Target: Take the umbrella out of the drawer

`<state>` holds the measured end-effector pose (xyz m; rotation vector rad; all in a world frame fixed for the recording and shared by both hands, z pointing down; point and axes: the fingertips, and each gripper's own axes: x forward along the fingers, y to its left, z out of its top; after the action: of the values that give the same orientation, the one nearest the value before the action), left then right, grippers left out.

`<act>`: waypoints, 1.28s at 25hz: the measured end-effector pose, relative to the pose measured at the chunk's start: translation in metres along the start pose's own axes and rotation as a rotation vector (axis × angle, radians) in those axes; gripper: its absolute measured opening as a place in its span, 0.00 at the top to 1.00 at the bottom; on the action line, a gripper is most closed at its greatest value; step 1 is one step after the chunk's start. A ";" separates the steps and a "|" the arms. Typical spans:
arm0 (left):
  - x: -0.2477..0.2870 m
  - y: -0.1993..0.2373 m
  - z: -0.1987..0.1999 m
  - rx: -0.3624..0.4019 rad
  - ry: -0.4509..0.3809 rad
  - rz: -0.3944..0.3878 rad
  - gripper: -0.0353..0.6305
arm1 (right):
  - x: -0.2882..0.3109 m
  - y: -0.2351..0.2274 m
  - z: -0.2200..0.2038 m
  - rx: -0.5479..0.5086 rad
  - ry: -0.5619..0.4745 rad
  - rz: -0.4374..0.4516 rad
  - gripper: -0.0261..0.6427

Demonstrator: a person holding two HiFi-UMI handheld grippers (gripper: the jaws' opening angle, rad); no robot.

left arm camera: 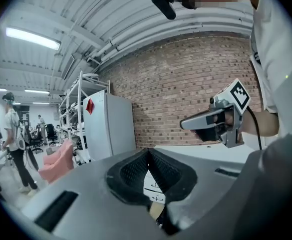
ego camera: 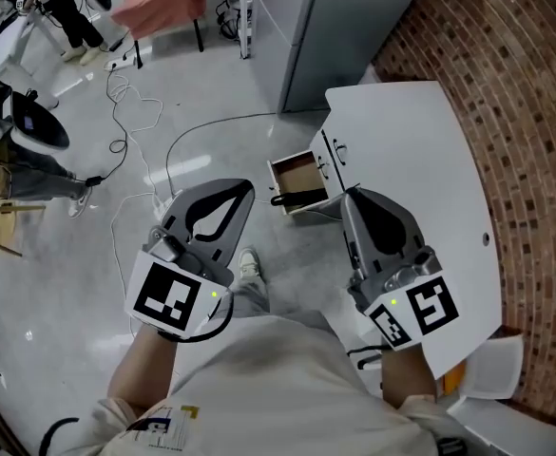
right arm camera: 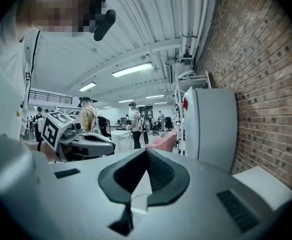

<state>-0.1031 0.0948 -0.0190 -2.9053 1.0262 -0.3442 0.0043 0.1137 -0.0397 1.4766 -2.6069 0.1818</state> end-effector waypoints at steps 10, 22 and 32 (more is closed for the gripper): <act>0.032 0.050 -0.013 -0.032 0.005 -0.062 0.94 | 0.057 -0.013 0.000 0.008 0.037 -0.013 0.95; 0.067 0.061 -0.007 -0.016 0.038 -0.052 0.94 | 0.074 -0.052 -0.002 0.018 0.060 0.017 0.95; 0.106 0.063 -0.010 0.000 0.043 -0.025 0.94 | 0.088 -0.096 -0.038 -0.028 0.166 0.054 0.95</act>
<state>-0.0638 -0.0206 0.0038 -2.9261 0.9959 -0.4094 0.0446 -0.0032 0.0166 1.3219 -2.5082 0.2600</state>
